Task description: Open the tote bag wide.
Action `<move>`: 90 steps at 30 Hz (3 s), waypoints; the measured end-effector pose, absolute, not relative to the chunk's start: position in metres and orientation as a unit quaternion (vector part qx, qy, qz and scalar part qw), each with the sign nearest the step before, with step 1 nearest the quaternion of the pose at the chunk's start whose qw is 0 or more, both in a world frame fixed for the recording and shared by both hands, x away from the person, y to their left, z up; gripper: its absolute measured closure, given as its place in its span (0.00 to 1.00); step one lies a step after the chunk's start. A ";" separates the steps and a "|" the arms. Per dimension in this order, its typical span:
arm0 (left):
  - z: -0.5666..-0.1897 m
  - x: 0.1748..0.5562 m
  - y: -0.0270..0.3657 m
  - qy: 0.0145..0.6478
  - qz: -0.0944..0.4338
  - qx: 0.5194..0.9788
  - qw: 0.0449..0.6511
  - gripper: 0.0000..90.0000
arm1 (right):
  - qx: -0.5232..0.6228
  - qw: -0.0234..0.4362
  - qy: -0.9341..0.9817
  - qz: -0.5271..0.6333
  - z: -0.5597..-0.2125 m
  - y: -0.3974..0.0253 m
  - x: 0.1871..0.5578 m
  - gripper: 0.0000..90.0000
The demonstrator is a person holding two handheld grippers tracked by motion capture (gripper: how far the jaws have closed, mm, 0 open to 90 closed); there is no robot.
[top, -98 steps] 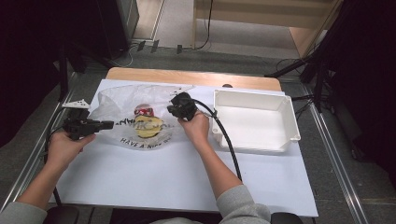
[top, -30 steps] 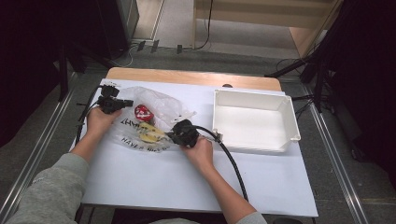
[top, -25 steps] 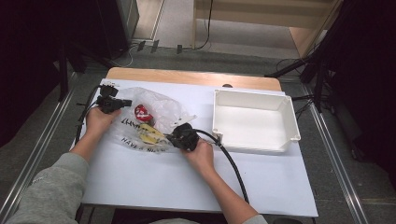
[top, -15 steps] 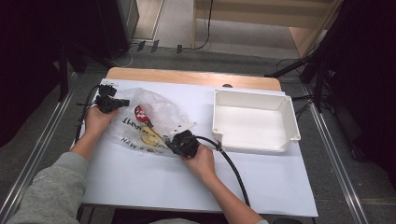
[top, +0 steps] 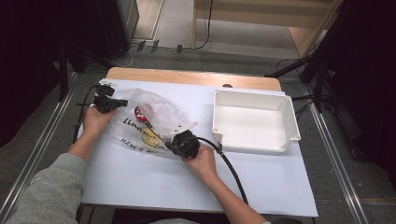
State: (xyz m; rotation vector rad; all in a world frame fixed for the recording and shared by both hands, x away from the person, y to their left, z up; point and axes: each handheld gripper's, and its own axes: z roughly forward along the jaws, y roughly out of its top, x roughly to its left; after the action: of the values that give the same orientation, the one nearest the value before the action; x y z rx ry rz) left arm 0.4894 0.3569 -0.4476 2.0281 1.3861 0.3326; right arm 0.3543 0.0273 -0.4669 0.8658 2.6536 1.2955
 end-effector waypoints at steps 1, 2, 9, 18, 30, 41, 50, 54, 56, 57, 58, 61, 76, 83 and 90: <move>-0.443 0.487 0.355 0.525 0.127 0.774 0.332 1.00 | 0.279 0.041 0.859 0.427 -0.459 0.027 0.357 1.00; -0.439 0.485 0.355 0.522 0.128 0.774 0.336 1.00 | 0.279 0.043 0.858 0.429 -0.457 0.027 0.358 1.00; -0.416 0.471 0.353 0.499 0.130 0.781 0.352 1.00 | 0.281 0.052 0.848 0.447 -0.431 0.029 0.366 1.00; -0.390 0.442 0.344 0.473 0.126 0.789 0.371 1.00 | 0.262 0.063 0.845 0.463 -0.399 0.044 0.373 1.00; -0.404 0.421 0.337 0.482 0.120 0.782 0.377 1.00 | 0.266 0.077 0.840 0.467 -0.365 0.065 0.415 1.00; -0.425 0.419 0.337 0.490 0.123 0.784 0.362 1.00 | 0.299 0.089 0.838 0.447 -0.388 0.071 0.461 1.00; -0.439 0.411 0.337 0.486 0.105 0.793 0.352 1.00 | 0.333 0.092 0.835 0.428 -0.414 0.071 0.487 1.00; -0.444 0.404 0.338 0.479 0.104 0.800 0.345 1.00 | 0.348 0.094 0.830 0.426 -0.428 0.069 0.498 1.00; -0.446 0.401 0.340 0.478 0.096 0.799 0.352 1.00 | 0.361 0.082 0.825 0.426 -0.436 0.069 0.503 1.00; -0.446 0.399 0.341 0.478 0.095 0.798 0.354 1.00 | 0.365 0.080 0.823 0.428 -0.439 0.069 0.505 1.00; -0.447 0.397 0.342 0.475 0.095 0.799 0.357 1.00 | 0.371 0.080 0.822 0.425 -0.442 0.069 0.507 1.00; -0.447 0.391 0.343 0.465 0.099 0.804 0.358 1.00 | 0.375 0.088 0.824 0.415 -0.449 0.070 0.510 1.00; -0.455 0.371 0.344 0.450 0.086 0.818 0.348 1.00 | 0.375 0.097 0.831 0.400 -0.462 0.079 0.511 1.00; -0.455 0.364 0.345 0.445 0.083 0.823 0.345 1.00 | 0.376 0.100 0.833 0.392 -0.467 0.083 0.510 1.00; -0.456 0.355 0.349 0.444 0.078 0.822 0.348 1.00 | 0.379 0.090 0.829 0.401 -0.472 0.087 0.513 1.00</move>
State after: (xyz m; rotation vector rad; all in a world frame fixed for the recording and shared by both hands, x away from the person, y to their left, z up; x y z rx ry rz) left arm 0.3552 0.3495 -0.4557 2.1306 1.1509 0.2016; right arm 0.5135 0.0869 -0.4725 1.1280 2.4654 1.1926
